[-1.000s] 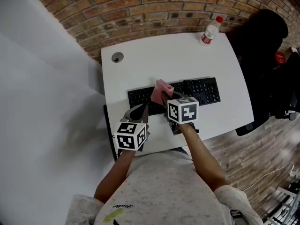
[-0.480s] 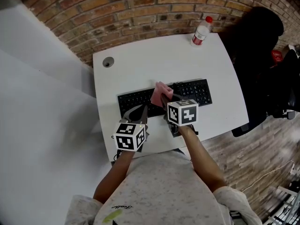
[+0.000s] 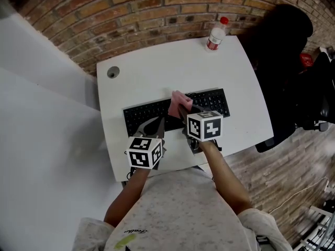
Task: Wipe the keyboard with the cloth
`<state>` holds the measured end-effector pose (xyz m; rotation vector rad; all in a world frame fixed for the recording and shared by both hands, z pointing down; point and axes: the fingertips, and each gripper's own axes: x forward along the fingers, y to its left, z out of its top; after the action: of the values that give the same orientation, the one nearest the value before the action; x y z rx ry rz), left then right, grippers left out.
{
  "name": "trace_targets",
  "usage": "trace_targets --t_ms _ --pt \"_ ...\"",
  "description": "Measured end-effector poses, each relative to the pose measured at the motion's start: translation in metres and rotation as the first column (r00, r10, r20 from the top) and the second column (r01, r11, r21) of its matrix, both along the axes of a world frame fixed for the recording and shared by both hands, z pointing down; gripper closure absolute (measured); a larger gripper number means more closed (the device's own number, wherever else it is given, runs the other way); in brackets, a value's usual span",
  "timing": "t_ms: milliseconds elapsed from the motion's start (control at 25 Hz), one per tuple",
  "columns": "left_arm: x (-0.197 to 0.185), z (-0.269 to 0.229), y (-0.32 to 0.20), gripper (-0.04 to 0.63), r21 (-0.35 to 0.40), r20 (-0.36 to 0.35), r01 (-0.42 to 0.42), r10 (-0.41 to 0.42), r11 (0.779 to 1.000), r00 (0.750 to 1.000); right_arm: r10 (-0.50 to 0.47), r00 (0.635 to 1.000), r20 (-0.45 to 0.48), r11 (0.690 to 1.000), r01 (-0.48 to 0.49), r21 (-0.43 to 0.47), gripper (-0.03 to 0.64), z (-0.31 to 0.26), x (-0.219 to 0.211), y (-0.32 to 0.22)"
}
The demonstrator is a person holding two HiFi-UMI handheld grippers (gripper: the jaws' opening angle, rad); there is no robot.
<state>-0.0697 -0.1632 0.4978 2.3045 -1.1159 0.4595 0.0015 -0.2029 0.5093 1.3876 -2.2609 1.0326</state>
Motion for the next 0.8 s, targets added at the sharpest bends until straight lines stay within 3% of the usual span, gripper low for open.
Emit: trace_targets --t_ms 800 --pt "0.055 0.002 -0.002 0.598 -0.001 0.004 -0.044 0.044 0.999 0.999 0.085 0.996 0.017 0.996 -0.085 0.006 0.591 -0.003 0.075 -0.002"
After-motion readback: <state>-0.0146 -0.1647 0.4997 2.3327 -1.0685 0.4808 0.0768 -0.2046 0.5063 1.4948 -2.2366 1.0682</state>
